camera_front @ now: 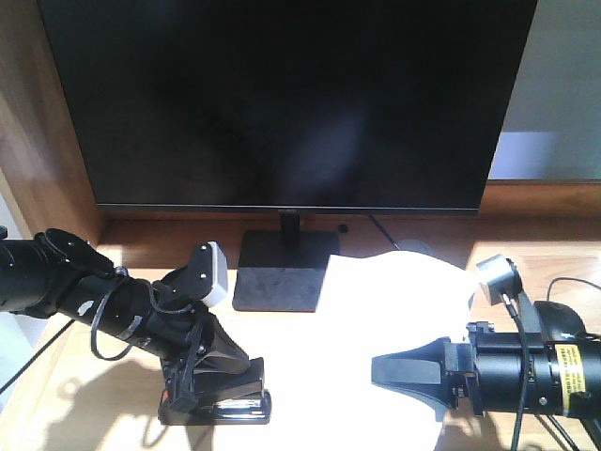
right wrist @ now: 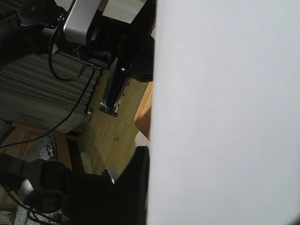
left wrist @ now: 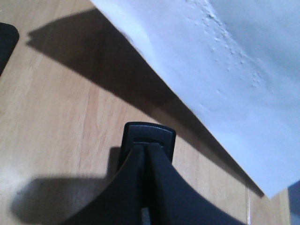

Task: Grab stapler and paper to desk for stapling
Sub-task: 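Swing the white paper with the right gripper over the desk, then lower the paper flat onto the desk beside the stapler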

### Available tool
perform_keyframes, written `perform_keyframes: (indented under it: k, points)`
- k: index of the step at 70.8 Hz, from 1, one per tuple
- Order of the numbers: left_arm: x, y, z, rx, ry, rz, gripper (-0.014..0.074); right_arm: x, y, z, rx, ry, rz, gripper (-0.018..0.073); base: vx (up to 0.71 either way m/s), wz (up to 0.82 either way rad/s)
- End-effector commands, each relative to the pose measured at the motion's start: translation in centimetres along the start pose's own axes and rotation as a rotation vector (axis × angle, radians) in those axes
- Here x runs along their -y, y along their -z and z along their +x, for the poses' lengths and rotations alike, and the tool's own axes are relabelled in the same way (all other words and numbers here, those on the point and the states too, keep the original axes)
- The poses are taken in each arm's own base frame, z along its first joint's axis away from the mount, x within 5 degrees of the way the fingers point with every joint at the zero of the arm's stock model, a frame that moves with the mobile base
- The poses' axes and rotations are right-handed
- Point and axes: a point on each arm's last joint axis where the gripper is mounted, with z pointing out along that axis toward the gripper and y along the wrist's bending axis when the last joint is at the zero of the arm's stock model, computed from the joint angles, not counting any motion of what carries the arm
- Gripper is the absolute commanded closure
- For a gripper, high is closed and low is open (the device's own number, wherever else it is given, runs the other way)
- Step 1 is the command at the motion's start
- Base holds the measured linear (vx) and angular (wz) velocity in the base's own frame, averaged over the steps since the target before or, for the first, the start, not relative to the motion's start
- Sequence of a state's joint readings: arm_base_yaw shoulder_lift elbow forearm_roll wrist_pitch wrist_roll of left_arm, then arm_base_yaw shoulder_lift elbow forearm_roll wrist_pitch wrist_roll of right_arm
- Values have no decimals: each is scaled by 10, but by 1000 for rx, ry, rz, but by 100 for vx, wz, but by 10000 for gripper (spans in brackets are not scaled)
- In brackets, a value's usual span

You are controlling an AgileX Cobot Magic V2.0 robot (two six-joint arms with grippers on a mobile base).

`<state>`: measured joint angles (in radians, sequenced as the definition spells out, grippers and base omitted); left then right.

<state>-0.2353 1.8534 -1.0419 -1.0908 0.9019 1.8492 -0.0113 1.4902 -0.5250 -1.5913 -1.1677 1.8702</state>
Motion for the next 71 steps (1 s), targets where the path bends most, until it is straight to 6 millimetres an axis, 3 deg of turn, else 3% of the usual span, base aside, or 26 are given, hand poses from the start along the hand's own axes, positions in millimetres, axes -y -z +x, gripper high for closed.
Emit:
perform_keyframes:
  k: [1, 15, 30, 50, 71]
  points:
    - [4, 11, -19, 72, -6, -8, 603, -17, 3, -7, 25, 45, -112, 561, 0, 0]
    - [4, 11, -19, 72, -6, -8, 603, 5, 3, -5, -3, 58, 127, 561, 0, 0]
    - [4, 11, -19, 72, -6, -7, 603, 17, 5, -6, -3, 124, 262, 561, 0, 0]
    - [4, 11, -19, 72, -6, -7, 603, 16, 5, -7, -7, 200, 252, 561, 0, 0]
    - [4, 11, -19, 72, -6, -7, 603, 20, -3, -3, -53, 158, 147, 561, 0, 0]
